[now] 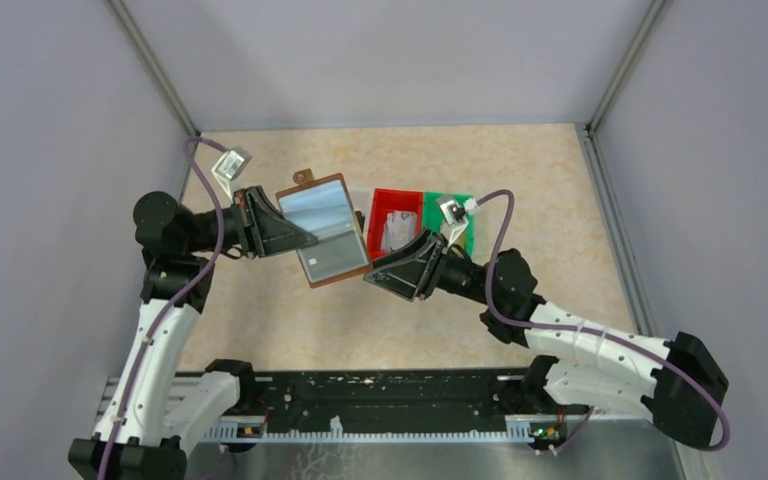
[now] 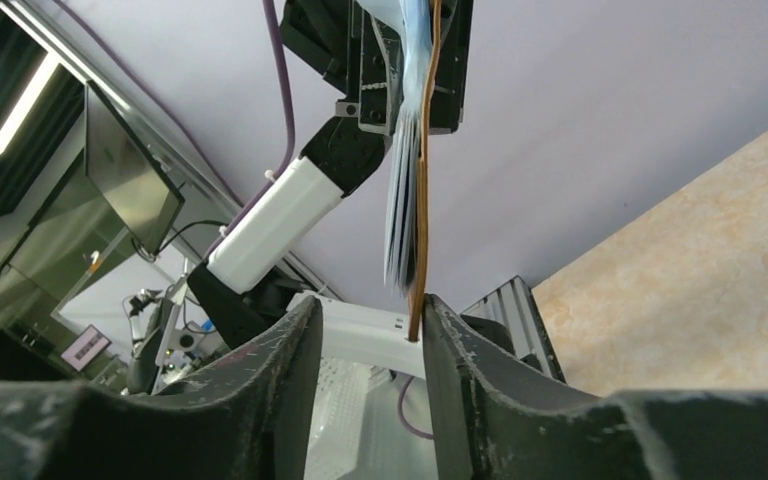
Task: Take the credit cards out of the card holder
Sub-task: Open the card holder.
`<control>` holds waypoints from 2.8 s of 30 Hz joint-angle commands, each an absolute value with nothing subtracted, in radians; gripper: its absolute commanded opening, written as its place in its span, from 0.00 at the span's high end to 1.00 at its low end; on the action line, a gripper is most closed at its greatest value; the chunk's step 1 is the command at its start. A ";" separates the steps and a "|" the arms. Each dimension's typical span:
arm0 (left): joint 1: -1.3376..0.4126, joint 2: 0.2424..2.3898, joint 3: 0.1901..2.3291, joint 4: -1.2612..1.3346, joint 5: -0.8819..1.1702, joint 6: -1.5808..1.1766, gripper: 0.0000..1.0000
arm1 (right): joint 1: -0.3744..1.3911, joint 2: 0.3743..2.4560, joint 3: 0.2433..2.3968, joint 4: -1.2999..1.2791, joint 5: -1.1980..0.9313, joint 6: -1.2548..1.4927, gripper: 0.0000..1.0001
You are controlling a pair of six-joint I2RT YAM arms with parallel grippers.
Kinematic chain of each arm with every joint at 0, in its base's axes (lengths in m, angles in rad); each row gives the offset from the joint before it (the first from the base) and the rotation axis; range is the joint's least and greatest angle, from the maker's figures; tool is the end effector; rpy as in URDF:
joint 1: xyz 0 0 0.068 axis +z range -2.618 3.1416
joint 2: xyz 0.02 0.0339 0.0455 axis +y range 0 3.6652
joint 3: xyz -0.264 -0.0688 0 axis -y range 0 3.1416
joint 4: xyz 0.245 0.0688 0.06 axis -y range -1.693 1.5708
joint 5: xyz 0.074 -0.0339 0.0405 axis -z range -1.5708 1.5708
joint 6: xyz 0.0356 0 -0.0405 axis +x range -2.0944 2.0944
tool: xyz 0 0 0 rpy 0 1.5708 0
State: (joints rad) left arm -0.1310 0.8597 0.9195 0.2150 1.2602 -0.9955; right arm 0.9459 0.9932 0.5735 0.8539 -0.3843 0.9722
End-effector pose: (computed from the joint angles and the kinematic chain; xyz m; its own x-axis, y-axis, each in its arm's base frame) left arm 0.1645 -0.0559 0.4111 -0.6494 -0.1731 -0.7405 0.7418 0.0700 -0.6670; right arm 0.1185 0.1871 0.3346 -0.6468 0.4124 -0.6415 -0.7391 -0.1317 0.6606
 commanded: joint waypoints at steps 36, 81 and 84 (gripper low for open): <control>-0.133 0.862 0.975 0.275 1.302 -1.095 1.00 | 0.919 1.076 0.592 1.059 -0.500 0.955 0.49; -0.133 0.871 1.031 0.226 1.323 -1.113 1.00 | 0.905 1.099 0.632 1.080 -0.459 0.941 0.74; -0.133 0.872 1.016 0.233 1.327 -1.115 1.00 | 0.905 1.095 0.639 1.073 -0.437 0.937 0.76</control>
State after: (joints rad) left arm -0.1310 0.8707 0.9962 0.2317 1.3136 -1.1069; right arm 0.9112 1.1225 0.5789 1.0466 -0.4744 0.9642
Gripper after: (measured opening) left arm 0.114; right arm 0.253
